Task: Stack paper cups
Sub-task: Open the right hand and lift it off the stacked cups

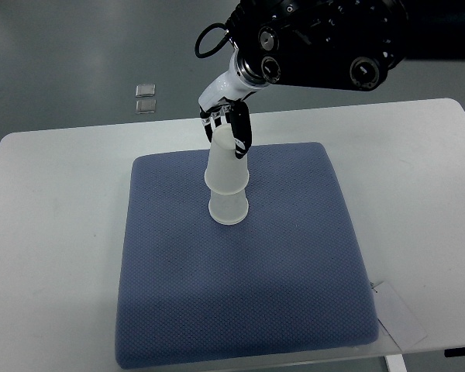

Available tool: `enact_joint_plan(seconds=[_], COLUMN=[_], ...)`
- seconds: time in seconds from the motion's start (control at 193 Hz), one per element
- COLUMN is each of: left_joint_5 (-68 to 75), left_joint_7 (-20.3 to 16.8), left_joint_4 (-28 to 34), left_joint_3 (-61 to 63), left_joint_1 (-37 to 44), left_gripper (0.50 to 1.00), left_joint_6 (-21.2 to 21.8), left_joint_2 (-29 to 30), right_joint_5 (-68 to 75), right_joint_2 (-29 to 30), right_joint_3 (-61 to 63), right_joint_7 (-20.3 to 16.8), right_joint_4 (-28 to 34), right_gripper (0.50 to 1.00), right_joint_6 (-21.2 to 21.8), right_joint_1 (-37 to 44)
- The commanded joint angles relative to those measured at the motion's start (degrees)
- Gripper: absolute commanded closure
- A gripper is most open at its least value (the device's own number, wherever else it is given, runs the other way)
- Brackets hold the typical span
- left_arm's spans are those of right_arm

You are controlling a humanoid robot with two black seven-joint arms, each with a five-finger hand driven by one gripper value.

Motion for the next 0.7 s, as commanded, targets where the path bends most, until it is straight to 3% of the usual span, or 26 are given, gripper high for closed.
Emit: enact_joint_plan(seconds=[0.0,0.503,0.695], left_joint_5=[0.0,0.0,0.0], left_joint_7=[0.0,0.0,0.0], left_joint_4=[0.0,0.0,0.0], left_joint_3=[0.0,0.0,0.0], left_joint_1=[0.0,0.0,0.0], left_gripper=[0.5,0.5,0.5], left_joint_6=[0.0,0.0,0.0], left_joint_2=[0.0,0.0,0.0], right_joint_5=[0.0,0.4,2.3], right_joint_2=[0.0,-1.2,-5.7], right_joint_3=[0.0,0.2,1.4], right_joint_7=[0.0,0.0,0.1], right_joint_4=[-0.3,-0.6,-1.8], right_gripper=[0.681,0.673,0.673], right_joint_6=[-0.1,-0.1,-2.0], right_joint_1=[-0.1,0.0,-3.9])
